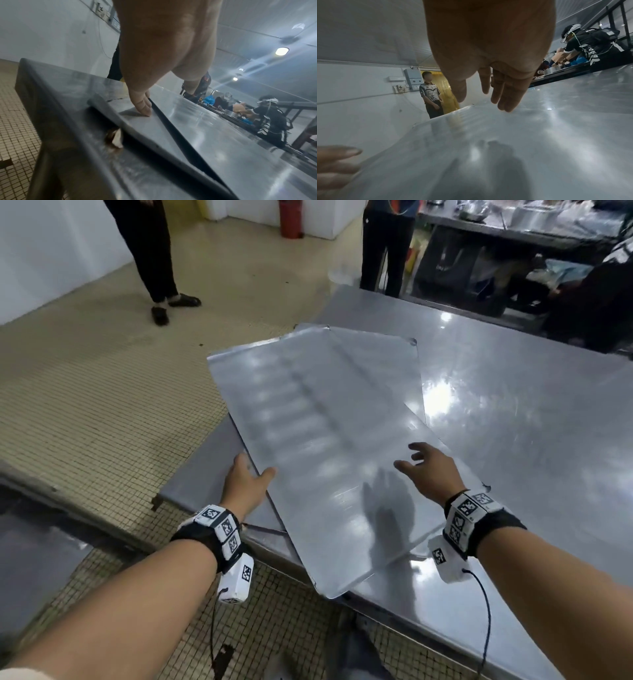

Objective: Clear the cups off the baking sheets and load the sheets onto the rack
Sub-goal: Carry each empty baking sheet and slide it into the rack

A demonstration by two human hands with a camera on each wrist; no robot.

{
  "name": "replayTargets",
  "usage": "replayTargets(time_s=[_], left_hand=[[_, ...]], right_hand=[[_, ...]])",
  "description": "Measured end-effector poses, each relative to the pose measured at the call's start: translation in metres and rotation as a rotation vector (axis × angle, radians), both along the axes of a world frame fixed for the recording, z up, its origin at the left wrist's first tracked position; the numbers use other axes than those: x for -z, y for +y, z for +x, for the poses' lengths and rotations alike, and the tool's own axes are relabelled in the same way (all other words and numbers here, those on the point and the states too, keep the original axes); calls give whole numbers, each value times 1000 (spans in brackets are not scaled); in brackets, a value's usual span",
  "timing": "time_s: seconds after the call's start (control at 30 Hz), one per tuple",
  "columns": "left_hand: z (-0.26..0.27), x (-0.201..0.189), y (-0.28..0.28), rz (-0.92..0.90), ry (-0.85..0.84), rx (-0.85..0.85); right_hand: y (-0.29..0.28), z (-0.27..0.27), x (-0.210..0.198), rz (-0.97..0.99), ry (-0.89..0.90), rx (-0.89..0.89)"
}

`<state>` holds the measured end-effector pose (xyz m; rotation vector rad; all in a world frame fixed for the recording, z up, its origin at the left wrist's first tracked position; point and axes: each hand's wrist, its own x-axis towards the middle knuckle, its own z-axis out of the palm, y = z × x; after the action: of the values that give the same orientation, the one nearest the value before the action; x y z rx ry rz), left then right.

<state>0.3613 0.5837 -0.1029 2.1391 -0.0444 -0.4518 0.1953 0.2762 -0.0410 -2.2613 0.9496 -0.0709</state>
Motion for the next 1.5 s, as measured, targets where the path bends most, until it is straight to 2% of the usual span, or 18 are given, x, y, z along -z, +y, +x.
replayTargets(time_s=[0.17, 0.37, 0.6, 0.73, 0.93, 1.07, 1.2, 1.5], left_hand=[[26, -2, -20, -22, 18, -101], [49, -4, -42, 12, 67, -261], [64, 5, -52, -18, 109, -366], [74, 8, -54, -101, 147, -421], [90, 8, -51, -223, 179, -430], [108, 0, -43, -203, 136, -349], [143, -11, -44, -184, 119, -235], [214, -42, -109, -120, 54, 135]], right_hand=[[-68, 58, 5, 85, -13, -46], [-145, 128, 35, 145, 54, -104], [-171, 188, 65, 154, 102, -207], [-174, 202, 71, 175, 72, -164], [-178, 201, 71, 392, -1, 76], [-168, 186, 68, 494, -16, 170], [-159, 172, 59, 478, -45, 214], [-177, 140, 54, 454, -183, 401]])
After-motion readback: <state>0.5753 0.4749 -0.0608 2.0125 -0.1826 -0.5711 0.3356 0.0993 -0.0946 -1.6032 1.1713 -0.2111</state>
